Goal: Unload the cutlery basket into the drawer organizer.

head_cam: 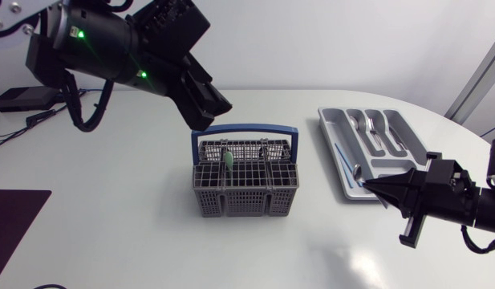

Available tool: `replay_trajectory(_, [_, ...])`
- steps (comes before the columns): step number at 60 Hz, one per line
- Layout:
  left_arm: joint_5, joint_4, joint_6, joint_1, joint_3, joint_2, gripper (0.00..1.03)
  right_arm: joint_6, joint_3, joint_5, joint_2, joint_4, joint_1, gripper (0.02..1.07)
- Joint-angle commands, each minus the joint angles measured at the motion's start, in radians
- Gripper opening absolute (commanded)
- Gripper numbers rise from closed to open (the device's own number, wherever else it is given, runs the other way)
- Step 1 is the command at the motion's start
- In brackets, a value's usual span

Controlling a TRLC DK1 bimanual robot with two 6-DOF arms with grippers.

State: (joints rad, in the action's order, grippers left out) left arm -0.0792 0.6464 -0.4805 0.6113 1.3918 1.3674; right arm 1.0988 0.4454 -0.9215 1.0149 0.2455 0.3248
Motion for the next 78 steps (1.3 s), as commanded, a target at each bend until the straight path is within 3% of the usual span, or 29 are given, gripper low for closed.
replay_trajectory(1, [-0.013, 0.021, -0.018, 0.005, -0.016, 0.002, 0.79, 0.191, 0.044, -0.031, 0.099, 0.054, 0.071, 0.08])
replay_trajectory(17, [-0.010, 0.064, 0.057, 0.022, 0.001, 0.024, 0.79, 0.573, 0.292, -0.056, 0.441, 0.301, 0.261, 0.08])
replay_trajectory(37, [-0.007, 0.071, 0.089, 0.044, 0.004, 0.048, 0.79, 0.780, 0.527, -0.051, 0.738, 0.367, 0.370, 0.08])
replay_trajectory(54, [-0.005, 0.085, 0.099, 0.050, 0.015, 0.056, 0.79, 0.926, 0.670, 0.013, 0.898, 0.380, 0.385, 0.08])
replay_trajectory(78, [-0.005, 0.078, 0.099, 0.076, -0.008, 0.047, 0.79, 0.978, 0.710, 0.133, 1.011, 0.229, 0.375, 0.08])
